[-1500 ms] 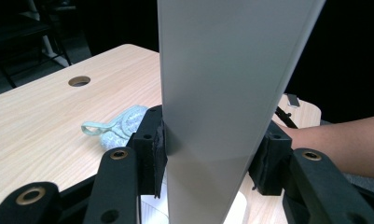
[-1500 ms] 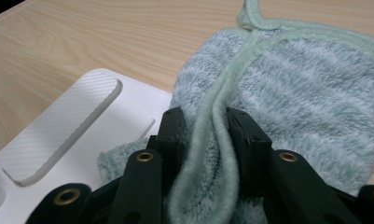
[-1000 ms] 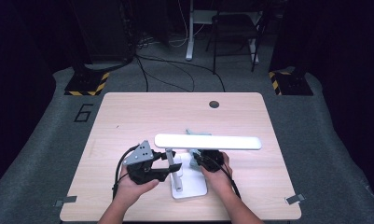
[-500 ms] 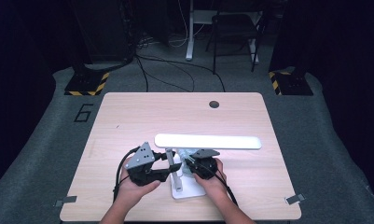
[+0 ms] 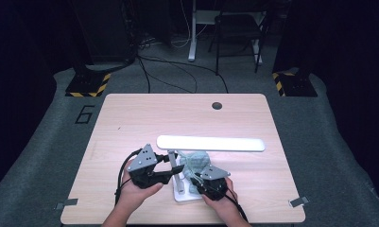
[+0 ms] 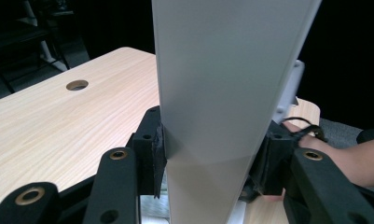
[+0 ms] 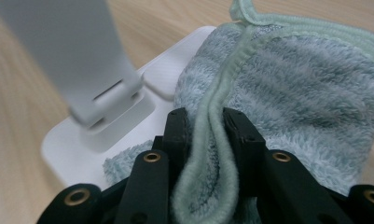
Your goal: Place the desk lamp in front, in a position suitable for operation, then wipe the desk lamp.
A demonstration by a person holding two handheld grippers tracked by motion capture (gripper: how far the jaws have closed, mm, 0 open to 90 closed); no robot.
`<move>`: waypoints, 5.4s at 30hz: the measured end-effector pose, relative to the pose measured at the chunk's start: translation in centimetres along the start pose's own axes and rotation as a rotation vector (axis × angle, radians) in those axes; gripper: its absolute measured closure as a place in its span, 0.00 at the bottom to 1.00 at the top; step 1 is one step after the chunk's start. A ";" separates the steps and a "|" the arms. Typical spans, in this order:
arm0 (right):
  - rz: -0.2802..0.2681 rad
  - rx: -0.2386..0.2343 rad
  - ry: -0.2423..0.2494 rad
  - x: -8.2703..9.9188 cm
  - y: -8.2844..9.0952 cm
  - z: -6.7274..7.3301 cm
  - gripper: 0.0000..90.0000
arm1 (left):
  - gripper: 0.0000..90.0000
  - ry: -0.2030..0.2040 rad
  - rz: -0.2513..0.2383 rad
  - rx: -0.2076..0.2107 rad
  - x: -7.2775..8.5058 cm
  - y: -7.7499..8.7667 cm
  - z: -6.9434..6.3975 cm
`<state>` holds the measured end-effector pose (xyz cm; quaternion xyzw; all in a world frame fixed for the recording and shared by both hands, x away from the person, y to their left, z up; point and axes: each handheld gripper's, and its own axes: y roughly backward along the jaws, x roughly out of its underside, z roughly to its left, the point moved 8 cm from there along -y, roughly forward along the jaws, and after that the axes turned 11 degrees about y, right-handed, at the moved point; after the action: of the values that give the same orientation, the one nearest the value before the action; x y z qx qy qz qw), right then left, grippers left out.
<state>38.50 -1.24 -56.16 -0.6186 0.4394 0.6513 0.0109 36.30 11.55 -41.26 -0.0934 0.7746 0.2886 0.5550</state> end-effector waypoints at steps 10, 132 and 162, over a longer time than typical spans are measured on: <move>-0.008 -0.035 0.076 1.6 2.7 1.6 0.80 | 0.60 0.002 0.000 0.003 0.0 0.1 0.1; 0.096 0.080 -0.141 0.0 -3.3 -7.7 0.83 | 0.59 -0.019 -0.016 -0.017 1.4 0.6 1.2; 0.139 -0.040 -0.104 4.2 4.9 0.2 0.81 | 0.60 0.005 -0.027 -0.040 1.6 0.5 0.9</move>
<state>34.62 -6.34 -56.82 -0.5519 0.4673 0.6902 -0.0239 36.23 12.75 -42.70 -0.1157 0.7688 0.2960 0.5549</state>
